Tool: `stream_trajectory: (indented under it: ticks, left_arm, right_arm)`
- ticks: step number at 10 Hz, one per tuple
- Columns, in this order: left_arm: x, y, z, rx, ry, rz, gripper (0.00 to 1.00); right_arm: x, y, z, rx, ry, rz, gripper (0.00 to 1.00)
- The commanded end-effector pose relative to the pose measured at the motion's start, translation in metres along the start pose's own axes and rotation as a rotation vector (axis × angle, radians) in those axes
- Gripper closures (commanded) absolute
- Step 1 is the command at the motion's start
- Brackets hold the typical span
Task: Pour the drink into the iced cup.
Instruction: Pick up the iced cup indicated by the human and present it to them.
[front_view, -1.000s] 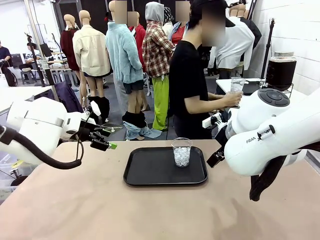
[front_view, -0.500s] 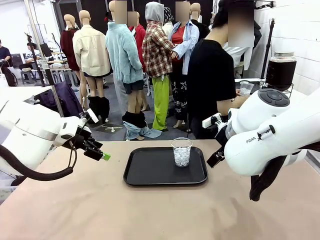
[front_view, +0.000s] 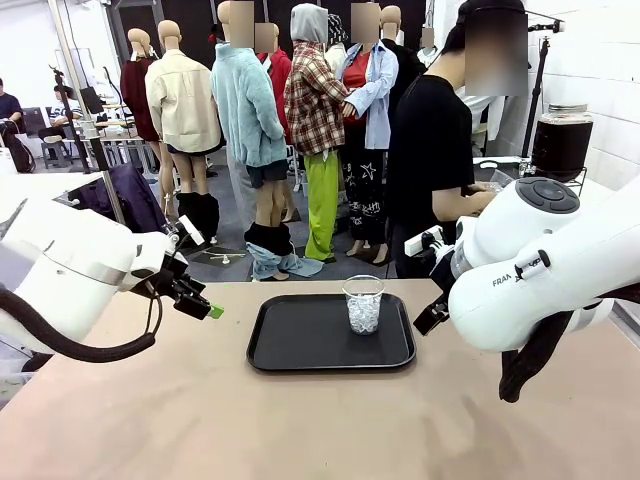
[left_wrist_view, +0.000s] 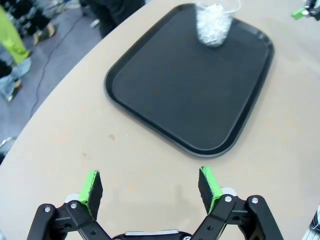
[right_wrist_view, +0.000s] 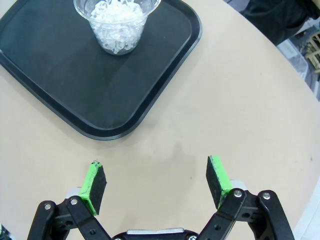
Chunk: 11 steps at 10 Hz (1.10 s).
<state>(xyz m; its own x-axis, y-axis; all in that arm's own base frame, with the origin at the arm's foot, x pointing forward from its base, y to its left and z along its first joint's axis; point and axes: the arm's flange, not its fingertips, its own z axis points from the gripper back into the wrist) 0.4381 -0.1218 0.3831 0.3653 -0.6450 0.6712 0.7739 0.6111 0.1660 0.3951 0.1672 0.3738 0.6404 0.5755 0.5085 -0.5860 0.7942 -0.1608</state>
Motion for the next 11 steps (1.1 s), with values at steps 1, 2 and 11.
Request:
stream_trajectory:
  ticks: [1,2,11]
  left_arm:
    - [0.009,-0.019,0.017,0.065,0.123,0.065,0.0]
    - [0.01,-0.026,0.023,0.082,0.148,0.097,0.0]
    - [-0.007,-0.03,0.009,0.102,0.135,0.17,0.0]
  right_arm:
    - [0.0,0.0,0.0,0.001,0.0,0.0,0.0]
    - [0.0,0.0,0.0,0.001,0.0,0.0,0.0]
    - [0.0,0.0,0.0,0.001,0.0,0.0,0.0]
